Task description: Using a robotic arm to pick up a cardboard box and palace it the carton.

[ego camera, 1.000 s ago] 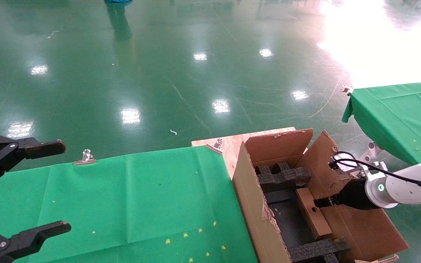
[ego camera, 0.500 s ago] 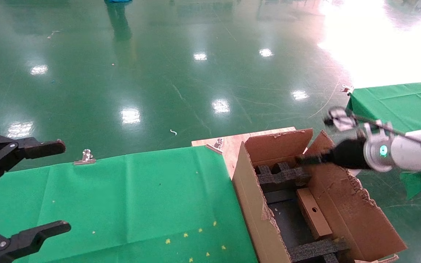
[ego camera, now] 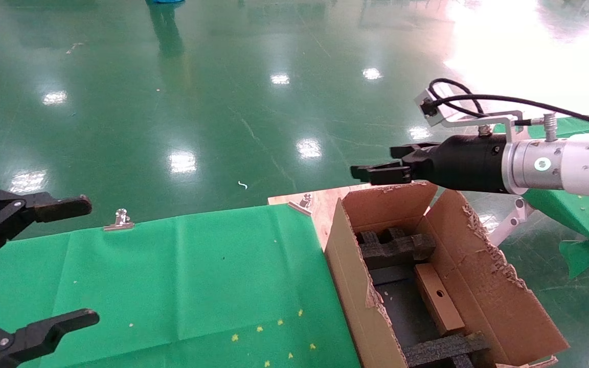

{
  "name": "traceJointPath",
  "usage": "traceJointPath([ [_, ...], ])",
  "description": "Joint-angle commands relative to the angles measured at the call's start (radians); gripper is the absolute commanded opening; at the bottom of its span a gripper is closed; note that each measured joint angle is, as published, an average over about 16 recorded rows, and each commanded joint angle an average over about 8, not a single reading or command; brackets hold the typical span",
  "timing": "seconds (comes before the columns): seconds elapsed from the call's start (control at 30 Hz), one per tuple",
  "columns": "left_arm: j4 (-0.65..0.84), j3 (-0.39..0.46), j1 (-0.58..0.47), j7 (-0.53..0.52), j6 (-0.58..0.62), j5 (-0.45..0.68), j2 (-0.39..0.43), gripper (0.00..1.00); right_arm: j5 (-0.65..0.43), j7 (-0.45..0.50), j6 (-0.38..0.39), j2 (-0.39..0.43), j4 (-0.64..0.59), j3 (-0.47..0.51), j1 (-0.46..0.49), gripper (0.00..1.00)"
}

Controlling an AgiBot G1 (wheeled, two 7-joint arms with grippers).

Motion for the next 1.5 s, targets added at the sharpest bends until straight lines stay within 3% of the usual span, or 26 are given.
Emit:
traceJointPath([
  [0.03,0.0,0.0,0.0,0.0,0.0,0.0,0.0,1.0,0.058,-0.059,-0.028,0.005,0.003,0.026,-0.001,1.0],
  [0.27,0.0,0.0,0.0,0.0,0.0,0.0,0.0,1.0,0.156,-0.129,-0.099,0.017,-0.007,0.065,-0.002,1.0],
  [0.53,0.0,0.0,0.0,0.0,0.0,0.0,0.0,1.0,0.142,-0.132,-0.105,0.007,-0.009,0.09,-0.027,1.0],
  [1.5,0.0,0.0,0.0,0.0,0.0,0.0,0.0,1.0,0.228,-0.481,-0.454,-0.112,-0.018,0.718,-0.451,1.0],
])
